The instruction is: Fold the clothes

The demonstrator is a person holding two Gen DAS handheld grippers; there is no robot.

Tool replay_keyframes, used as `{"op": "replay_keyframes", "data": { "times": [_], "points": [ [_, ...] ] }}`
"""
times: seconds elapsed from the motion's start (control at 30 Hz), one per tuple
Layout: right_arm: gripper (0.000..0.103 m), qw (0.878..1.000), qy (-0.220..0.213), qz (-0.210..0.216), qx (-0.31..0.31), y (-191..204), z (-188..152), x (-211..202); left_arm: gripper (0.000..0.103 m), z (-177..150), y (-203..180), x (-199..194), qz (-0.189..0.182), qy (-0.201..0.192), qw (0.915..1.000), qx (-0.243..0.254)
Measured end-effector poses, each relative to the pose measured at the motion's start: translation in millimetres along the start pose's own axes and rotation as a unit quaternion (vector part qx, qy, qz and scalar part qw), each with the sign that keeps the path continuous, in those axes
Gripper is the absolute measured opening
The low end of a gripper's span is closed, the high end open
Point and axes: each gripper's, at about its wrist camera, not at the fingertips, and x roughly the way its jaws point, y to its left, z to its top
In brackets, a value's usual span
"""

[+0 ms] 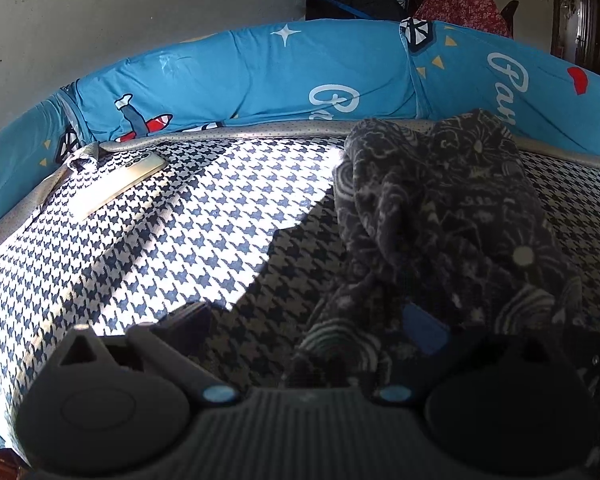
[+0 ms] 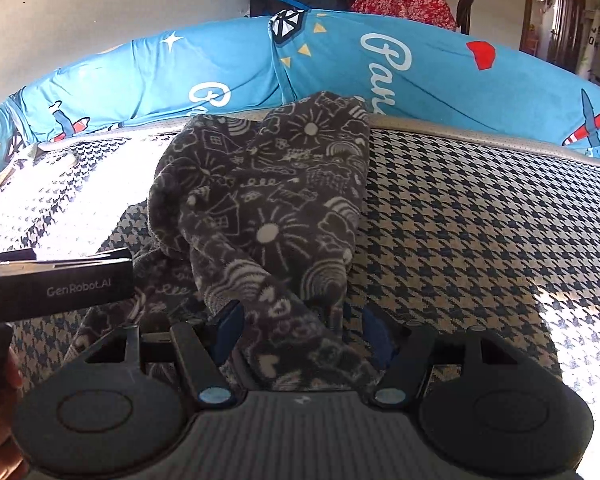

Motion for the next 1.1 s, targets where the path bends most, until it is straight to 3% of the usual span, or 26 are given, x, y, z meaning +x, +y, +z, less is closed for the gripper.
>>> {"op": "replay_keyframes", "data": {
  "times": [0.57, 1.1],
  "points": [
    [0.065, 1.0, 0.005, -0.025, 0.013, -9.4, -8.0, -12.4, 0.103, -37.7, -15.6, -7.6, 0.005, 0.01, 0.9988, 0.048],
    [0.065, 0.997, 0.038, -0.057, 0.035, -25.2, -7.2, -17.2, 0.103, -42.8, -21.6, 2.4, 0.003, 0.031, 0.9984, 0.047]
  ]
}}
